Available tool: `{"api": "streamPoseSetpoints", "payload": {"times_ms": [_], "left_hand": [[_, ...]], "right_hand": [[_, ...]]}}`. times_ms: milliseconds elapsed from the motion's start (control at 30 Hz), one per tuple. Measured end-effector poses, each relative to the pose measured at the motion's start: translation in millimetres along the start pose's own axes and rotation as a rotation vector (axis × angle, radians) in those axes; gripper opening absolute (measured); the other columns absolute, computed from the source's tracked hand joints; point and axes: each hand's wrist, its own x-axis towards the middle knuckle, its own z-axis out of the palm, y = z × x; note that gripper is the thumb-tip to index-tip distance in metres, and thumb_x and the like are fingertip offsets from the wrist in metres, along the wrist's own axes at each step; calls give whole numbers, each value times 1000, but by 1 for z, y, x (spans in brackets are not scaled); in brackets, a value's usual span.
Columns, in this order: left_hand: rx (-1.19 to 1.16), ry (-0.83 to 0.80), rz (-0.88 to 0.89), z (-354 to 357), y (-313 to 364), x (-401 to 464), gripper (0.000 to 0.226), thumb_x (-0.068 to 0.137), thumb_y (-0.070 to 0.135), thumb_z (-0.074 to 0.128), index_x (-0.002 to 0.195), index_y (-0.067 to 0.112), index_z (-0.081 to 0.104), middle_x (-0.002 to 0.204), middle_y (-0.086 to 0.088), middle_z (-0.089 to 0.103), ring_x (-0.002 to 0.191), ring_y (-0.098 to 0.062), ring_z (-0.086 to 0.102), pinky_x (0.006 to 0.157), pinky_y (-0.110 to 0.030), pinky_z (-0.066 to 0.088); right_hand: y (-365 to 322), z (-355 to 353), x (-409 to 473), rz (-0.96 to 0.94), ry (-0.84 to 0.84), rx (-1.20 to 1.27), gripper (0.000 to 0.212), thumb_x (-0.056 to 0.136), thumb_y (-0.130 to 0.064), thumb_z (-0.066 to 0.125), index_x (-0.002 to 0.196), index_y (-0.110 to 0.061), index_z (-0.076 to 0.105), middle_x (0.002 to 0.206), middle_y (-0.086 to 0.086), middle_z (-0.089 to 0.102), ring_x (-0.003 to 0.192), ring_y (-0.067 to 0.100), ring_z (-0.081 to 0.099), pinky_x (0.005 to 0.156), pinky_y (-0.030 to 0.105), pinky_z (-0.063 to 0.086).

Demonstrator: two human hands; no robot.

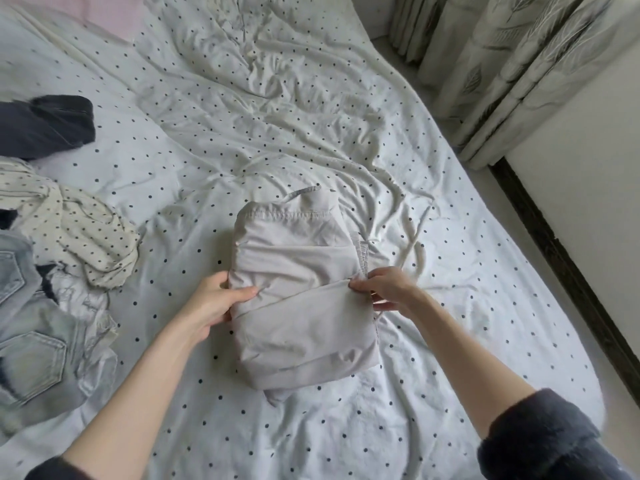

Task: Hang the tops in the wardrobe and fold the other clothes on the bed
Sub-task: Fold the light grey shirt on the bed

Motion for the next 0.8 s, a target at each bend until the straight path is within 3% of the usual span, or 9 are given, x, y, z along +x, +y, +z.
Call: {"api": "streamPoseSetpoints", "payload": {"times_ms": [200, 367, 433, 500, 700, 800], "left_hand": [[107, -164, 55, -8, -8, -50, 18, 79, 7, 72, 92, 15, 62, 94, -2, 68, 85, -15, 61, 69, -27, 46], [214, -352, 173, 17, -4, -95, 19, 79, 4, 71, 91, 16, 62, 95, -7, 68, 83, -18, 63, 68, -29, 48], [268, -447, 214, 37, -1, -115, 19, 79, 5, 71, 93, 15, 62, 93, -8, 68, 80, -19, 63, 62, -28, 48], [316, -533, 246, 58, -3, -135, 20, 80, 4, 70, 96, 14, 62, 92, -9, 68, 79, -19, 63, 62, -28, 49], [536, -815, 367, 141, -18, -223, 21, 82, 4, 68, 98, 14, 61, 93, -1, 68, 77, -12, 63, 56, -23, 51], [674, -978, 399, 191, -41, -283, 20, 82, 5, 69, 100, 12, 63, 91, -2, 69, 78, -12, 65, 58, -23, 51]], "right_hand": [[47, 7, -82, 36, 79, 135, 33, 78, -13, 75, 63, -13, 46, 68, 4, 46, 59, 13, 47, 53, 21, 46], [95, -4, -172, 0, 311, 215, 44, 77, -20, 76, 54, -19, 38, 60, 0, 38, 54, 12, 38, 47, 23, 23], [119, -9, -214, 13, 405, 332, 41, 77, -23, 75, 50, -18, 45, 63, -2, 42, 61, 13, 41, 55, 24, 27], [143, -13, -252, 30, 447, 429, 34, 78, -24, 74, 59, -19, 46, 70, -2, 45, 67, 13, 42, 62, 26, 33], [234, -19, -378, -6, 720, 631, 19, 79, -19, 72, 84, -14, 54, 81, 6, 46, 68, 13, 45, 51, 19, 47], [292, -13, -448, 23, 897, 748, 15, 80, -18, 72, 91, -11, 64, 84, 5, 51, 75, 10, 51, 54, 19, 52]]}}
